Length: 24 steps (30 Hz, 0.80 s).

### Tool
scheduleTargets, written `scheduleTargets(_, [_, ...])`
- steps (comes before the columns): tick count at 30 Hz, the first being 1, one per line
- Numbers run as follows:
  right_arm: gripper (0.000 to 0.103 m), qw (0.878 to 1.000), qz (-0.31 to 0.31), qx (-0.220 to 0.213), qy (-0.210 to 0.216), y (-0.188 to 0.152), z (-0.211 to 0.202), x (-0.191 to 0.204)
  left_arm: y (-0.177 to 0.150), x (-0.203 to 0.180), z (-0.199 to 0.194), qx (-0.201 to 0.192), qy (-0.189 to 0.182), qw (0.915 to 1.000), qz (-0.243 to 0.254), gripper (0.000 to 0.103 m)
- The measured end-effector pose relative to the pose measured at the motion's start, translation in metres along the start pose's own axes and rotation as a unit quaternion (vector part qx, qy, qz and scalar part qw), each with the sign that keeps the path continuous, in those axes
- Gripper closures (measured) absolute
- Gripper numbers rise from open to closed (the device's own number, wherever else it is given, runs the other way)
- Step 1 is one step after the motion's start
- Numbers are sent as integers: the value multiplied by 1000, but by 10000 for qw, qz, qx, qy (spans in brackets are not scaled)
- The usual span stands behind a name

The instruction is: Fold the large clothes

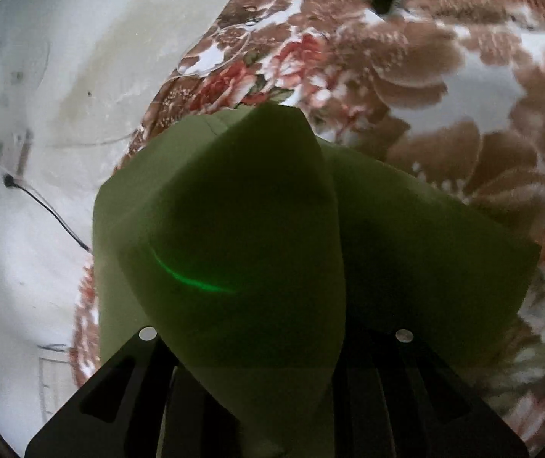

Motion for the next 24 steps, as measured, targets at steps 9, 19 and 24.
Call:
scheduleTargets(9, [5, 9900, -32, 245, 1388, 48, 13, 74, -6, -26, -7, -161, 173, 9983, 534, 90])
scheduleTargets(19, [5, 9700, -92, 1552, 1869, 32, 103, 135, -9, -20, -5, -298, -103, 9993, 191, 90])
scheduleTargets(24, [5, 9501, 589, 1967, 2350, 20, 120, 137, -10, -17, -7, -372, -249, 9989, 124, 90])
Point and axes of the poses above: each gripper's, at about its wrist camera, not at the fingertips, and z roughly the way its jaws point, x to its left, y to its top, the point moved 5 cm from there along z, roughly the way its jaws point, and after that the axes turned 13 degrees about -x, right-handed, at the moved point
